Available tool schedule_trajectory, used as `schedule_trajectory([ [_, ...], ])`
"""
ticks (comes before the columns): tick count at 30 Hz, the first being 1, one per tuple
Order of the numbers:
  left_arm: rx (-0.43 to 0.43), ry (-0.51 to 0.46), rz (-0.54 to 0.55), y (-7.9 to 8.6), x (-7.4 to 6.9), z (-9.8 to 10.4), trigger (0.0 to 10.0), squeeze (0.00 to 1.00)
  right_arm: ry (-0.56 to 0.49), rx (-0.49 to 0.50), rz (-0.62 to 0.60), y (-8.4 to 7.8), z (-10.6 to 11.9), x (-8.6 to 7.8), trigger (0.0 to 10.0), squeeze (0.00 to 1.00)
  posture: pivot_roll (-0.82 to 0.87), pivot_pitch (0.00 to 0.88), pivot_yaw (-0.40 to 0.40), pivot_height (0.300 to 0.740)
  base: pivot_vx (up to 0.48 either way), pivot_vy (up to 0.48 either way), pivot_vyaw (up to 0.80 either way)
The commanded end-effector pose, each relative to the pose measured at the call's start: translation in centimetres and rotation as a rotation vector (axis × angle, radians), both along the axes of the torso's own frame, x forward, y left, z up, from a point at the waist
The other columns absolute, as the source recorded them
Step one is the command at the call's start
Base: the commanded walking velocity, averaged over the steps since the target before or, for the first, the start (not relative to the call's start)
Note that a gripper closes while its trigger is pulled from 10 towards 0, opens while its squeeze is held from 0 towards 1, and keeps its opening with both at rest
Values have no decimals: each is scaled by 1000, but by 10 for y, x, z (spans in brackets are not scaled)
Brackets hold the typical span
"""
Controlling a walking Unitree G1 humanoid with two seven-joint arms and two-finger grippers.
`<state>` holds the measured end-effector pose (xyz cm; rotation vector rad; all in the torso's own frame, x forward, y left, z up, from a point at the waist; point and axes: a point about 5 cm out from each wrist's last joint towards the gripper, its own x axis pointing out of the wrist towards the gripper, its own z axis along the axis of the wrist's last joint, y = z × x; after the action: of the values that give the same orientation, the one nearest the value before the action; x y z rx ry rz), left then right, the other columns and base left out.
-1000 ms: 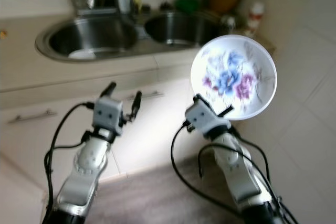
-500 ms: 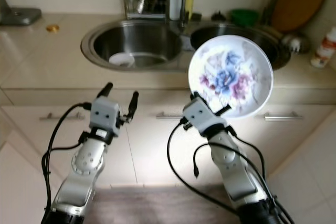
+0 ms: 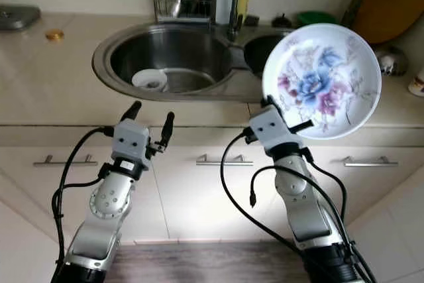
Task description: Kitchen organization
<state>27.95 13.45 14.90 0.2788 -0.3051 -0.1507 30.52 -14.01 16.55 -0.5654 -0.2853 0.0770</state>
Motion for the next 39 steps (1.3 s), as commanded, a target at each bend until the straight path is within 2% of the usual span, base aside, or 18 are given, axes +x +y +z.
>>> schedule_trajectory([
  [1, -3, -4, -4, -1, -1, 1, 10000, 0, -46, 2, -1, -1, 10, 0, 10000, 0, 83, 0, -64, 740, 0, 0, 0],
  [7, -4, -5, -5, -1, -1, 1, 10000, 0, -47, 4, 2, -1, 10, 0, 10000, 0, 84, 0, -62, 740, 82, 0, 0],
  [39, -3, -5, -14, -1, -1, 2, 10000, 0, -33, 25, -11, -3, 8, 1, 10000, 0, 85, 0, -60, 740, 309, 0, 0],
])
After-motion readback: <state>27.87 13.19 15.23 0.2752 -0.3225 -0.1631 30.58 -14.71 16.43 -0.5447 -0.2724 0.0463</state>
